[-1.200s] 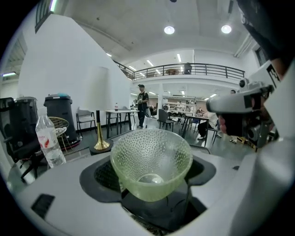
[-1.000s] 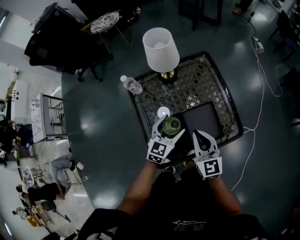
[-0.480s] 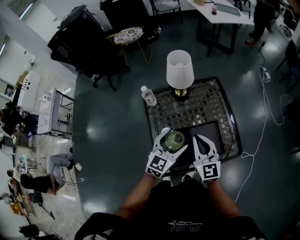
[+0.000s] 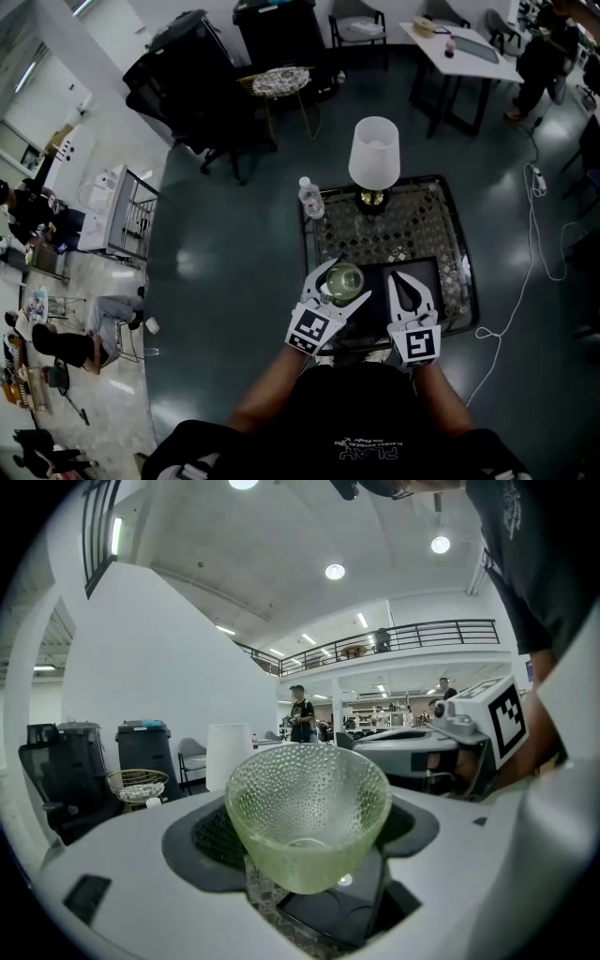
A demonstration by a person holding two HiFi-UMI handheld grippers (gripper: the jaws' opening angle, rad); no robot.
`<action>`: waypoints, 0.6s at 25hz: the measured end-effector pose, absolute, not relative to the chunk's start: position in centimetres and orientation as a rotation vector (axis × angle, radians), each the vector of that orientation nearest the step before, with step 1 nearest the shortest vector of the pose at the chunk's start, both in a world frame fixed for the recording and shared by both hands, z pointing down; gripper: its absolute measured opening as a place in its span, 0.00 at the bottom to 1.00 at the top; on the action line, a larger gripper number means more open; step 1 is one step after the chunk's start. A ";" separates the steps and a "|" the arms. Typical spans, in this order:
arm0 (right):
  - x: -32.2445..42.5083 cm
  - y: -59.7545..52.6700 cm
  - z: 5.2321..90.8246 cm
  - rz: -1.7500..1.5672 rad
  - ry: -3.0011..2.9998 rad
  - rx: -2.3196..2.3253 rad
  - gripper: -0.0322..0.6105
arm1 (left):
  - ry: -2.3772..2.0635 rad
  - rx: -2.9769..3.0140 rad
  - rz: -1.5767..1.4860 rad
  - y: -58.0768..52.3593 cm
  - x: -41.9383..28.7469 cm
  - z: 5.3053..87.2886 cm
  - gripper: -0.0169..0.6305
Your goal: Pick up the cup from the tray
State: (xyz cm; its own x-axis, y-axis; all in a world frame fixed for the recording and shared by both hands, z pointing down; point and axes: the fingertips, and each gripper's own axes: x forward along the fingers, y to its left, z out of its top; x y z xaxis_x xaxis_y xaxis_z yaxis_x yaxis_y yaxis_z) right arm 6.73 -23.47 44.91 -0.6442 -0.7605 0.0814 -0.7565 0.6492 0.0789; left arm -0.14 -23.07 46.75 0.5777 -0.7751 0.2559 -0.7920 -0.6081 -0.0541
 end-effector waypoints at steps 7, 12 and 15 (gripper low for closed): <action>7.2 -24.3 43.5 -0.067 -2.761 1.297 0.06 | -1.359 2.738 0.383 -23.5 0.4 46.1 0.63; 7.8 -25.1 42.2 -0.095 -2.760 1.329 0.06 | -1.330 2.736 0.361 -23.7 1.0 46.2 0.63; 8.4 -24.9 41.8 -0.104 -2.738 1.351 0.06 | -1.320 2.740 0.358 -23.2 1.4 46.2 0.63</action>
